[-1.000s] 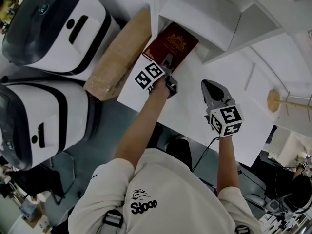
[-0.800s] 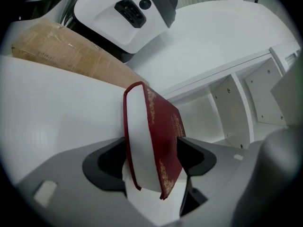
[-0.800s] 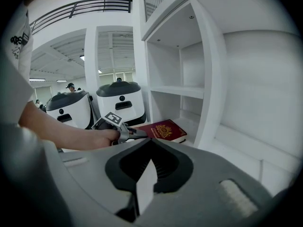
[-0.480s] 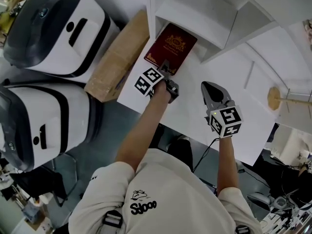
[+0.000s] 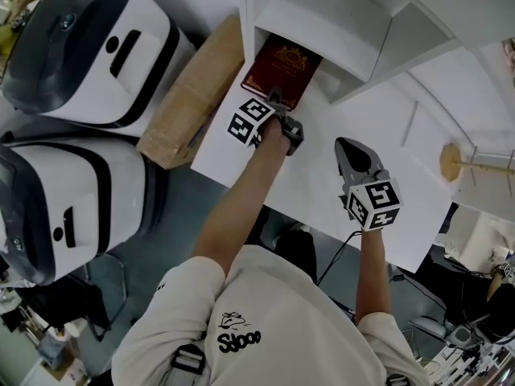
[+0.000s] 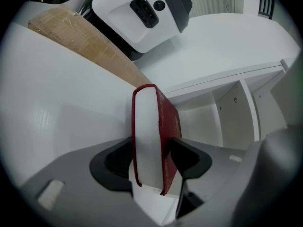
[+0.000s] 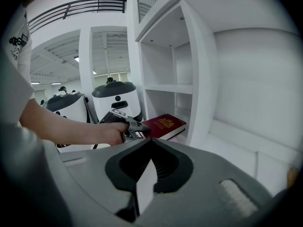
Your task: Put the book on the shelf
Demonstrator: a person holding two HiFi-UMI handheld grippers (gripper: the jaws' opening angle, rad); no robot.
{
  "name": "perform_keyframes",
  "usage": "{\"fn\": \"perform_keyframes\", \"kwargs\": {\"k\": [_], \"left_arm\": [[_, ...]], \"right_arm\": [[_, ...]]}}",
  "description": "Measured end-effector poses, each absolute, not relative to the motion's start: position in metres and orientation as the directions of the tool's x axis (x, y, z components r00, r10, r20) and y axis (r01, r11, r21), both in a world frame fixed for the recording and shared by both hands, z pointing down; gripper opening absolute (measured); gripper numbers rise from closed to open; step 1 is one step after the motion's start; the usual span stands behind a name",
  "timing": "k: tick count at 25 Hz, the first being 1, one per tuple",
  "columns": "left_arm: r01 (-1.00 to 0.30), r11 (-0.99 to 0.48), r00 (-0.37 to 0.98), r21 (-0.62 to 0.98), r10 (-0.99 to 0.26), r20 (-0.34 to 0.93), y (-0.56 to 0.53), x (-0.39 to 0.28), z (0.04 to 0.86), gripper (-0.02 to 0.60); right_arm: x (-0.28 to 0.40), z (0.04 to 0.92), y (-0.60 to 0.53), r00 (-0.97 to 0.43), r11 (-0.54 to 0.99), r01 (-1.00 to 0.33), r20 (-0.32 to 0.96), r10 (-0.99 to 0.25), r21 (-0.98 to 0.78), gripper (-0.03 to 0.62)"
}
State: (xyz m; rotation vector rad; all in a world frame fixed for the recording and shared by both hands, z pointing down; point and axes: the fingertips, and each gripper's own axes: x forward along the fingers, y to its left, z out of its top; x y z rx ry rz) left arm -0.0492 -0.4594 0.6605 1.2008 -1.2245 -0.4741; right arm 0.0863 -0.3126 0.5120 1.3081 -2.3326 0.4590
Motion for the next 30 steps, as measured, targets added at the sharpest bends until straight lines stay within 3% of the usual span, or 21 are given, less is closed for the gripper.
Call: {"fn": "perform_keyframes", "kwargs": {"k": [22, 30], "left_arm": [[-0.293, 0.349, 0.391, 0.89, -0.806, 0.445, -0.532, -0.011, 0.666, 0.253], [-0.356, 0.265, 0.421, 0.896, -0.811, 0.407, -0.523, -0.017, 0.649, 0.306]], "right_arm": [[0.121, 0.51, -0.302, -0.385, 0.41, -0.909, 0.535, -0.752, -0.078, 0.002], [0.11, 0.499, -0.299, -0.411, 0.438, -0.896, 0.507, -0.758, -0.072, 0.002]]}}
